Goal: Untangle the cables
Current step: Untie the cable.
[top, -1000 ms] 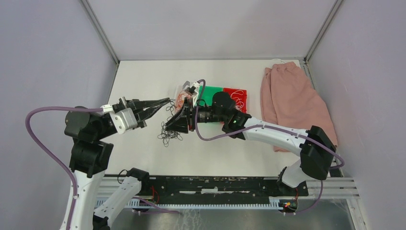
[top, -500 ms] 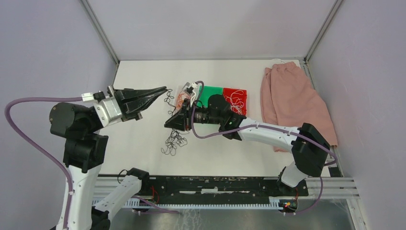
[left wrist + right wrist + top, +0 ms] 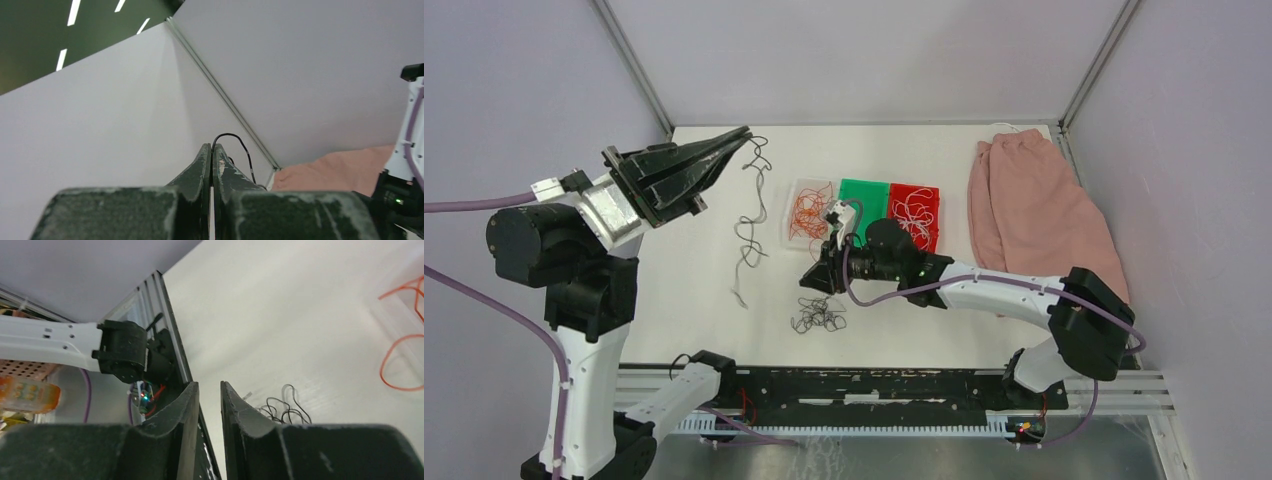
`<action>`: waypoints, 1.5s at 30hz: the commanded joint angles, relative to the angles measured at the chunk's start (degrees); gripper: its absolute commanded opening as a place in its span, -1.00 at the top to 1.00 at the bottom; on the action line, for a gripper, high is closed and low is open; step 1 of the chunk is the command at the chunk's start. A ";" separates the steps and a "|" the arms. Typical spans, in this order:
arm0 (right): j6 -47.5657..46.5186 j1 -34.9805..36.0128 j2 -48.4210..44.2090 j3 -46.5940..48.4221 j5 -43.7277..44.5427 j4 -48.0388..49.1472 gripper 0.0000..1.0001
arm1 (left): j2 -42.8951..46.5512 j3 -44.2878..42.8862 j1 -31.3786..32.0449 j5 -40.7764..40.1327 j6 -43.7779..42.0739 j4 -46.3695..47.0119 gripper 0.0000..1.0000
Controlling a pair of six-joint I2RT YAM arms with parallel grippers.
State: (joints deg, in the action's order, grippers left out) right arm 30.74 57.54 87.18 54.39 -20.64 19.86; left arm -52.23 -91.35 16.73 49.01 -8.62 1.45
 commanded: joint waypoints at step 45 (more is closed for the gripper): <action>-2.39 -16.31 -30.63 -5.57 48.64 -34.64 -0.08 | -27.07 22.41 6.37 -9.89 -33.70 -0.39 0.94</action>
State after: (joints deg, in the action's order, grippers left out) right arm 28.40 41.52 59.48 47.44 25.74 -15.03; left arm -75.59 -68.90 22.11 41.89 -30.72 -0.27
